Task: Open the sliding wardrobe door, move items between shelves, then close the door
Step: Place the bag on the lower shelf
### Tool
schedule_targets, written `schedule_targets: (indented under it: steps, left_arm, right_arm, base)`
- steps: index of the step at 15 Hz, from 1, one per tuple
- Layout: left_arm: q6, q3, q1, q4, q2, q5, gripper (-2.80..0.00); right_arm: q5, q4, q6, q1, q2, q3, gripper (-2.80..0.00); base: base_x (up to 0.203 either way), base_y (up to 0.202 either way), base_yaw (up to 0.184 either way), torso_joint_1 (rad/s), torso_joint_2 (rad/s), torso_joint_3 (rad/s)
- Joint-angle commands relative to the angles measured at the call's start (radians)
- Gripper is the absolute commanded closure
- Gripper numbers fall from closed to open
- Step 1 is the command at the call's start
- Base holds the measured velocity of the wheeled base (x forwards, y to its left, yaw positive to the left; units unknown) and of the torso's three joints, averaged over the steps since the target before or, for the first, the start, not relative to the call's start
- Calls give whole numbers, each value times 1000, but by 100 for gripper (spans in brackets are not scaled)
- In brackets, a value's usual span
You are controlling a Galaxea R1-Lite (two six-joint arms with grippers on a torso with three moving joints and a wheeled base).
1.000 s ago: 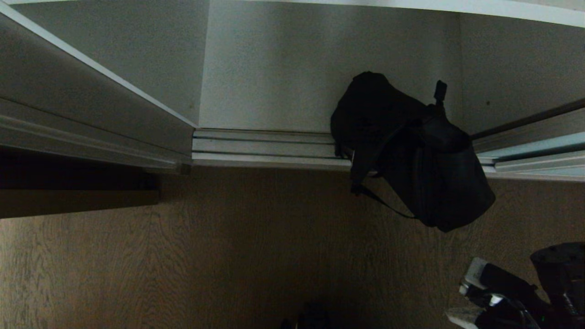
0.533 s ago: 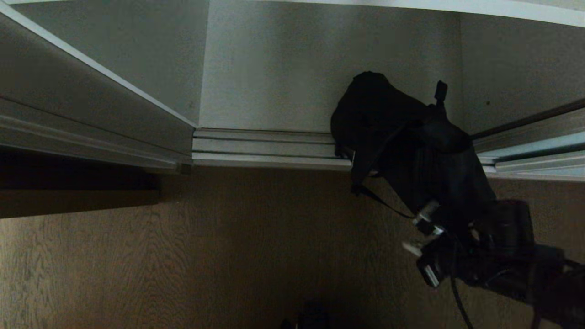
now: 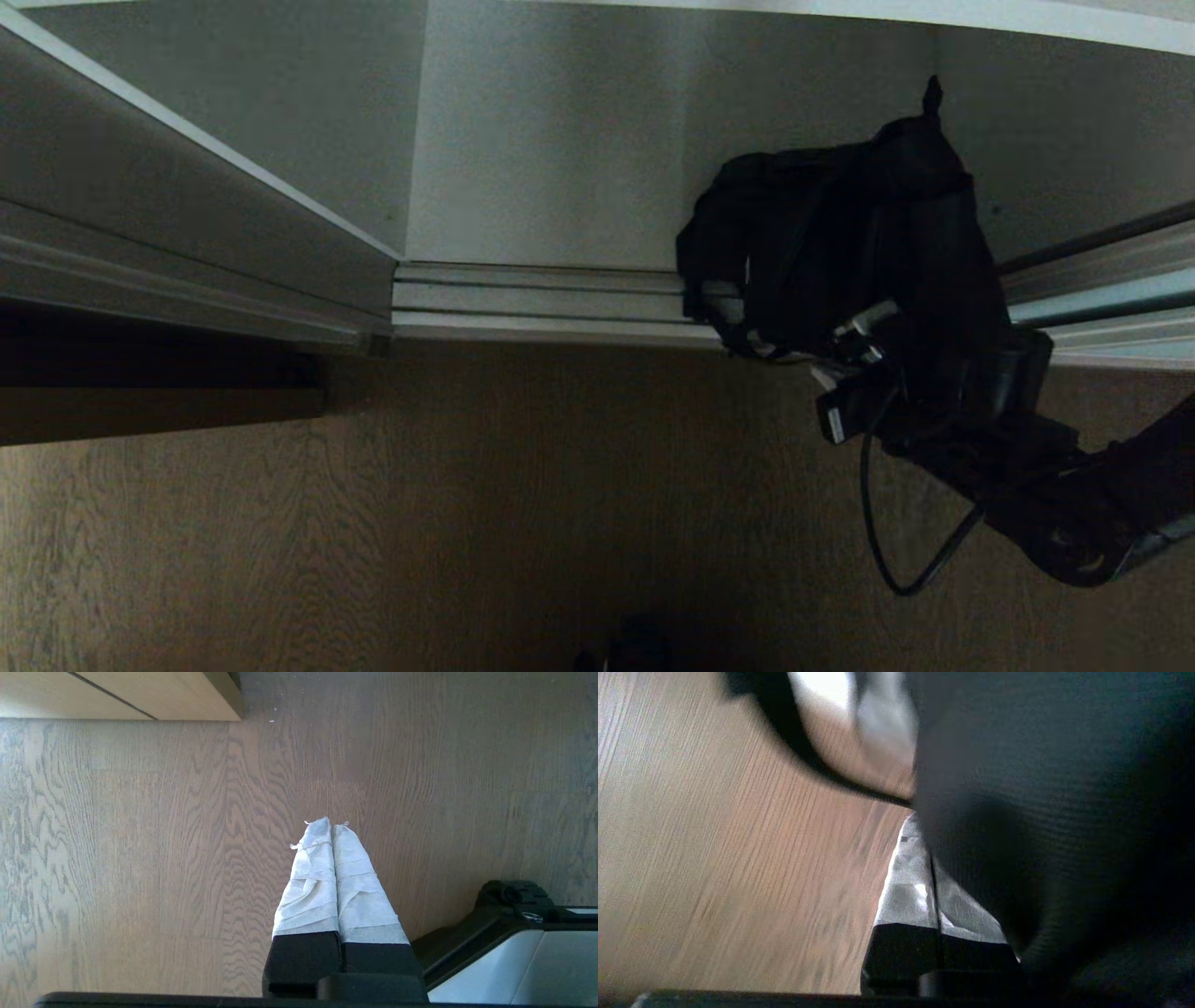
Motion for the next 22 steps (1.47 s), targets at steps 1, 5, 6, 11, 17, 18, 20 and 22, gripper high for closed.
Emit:
schedule_targets:
  steps: [1, 5, 6, 11, 17, 18, 20, 22]
  left_arm:
    - [0, 0, 0, 0, 0, 0, 0]
    - [0, 0, 0, 0, 0, 0, 0]
    - [0, 0, 0, 0, 0, 0, 0]
    - [0, 0, 0, 0, 0, 0, 0]
    - [0, 0, 0, 0, 0, 0, 0]
    - [0, 0, 0, 0, 0, 0, 0]
    - [0, 0, 0, 0, 0, 0, 0]
    - [0, 0, 0, 0, 0, 0, 0]
  right_arm:
    - [-7, -45, -9, -8, 45, -91, 0]
    - [-76, -133, -51, -9, 124, -290, 0]
    - [-99, -163, -55, -8, 151, -351, 0]
    - [-184, -260, -58, -6, 203, -502, 0]
    - [-184, -300, -51, 1, -24, -256, 0]
    - [-182, -298, -45, 13, -75, -226, 0]
    - [-179, -267, -29, 38, -177, -175, 0]
    - [-175, -184, -16, 67, -301, -76, 0]
  base:
    - [0, 0, 0, 0, 0, 0]
    - [0, 0, 0, 0, 0, 0]
    - [0, 0, 0, 0, 0, 0]
    - [0, 0, 0, 0, 0, 0]
    - [0, 0, 0, 0, 0, 0]
    - [0, 0, 0, 0, 0, 0]
    - [0, 0, 0, 0, 0, 0]
    - [0, 0, 0, 0, 0, 0]
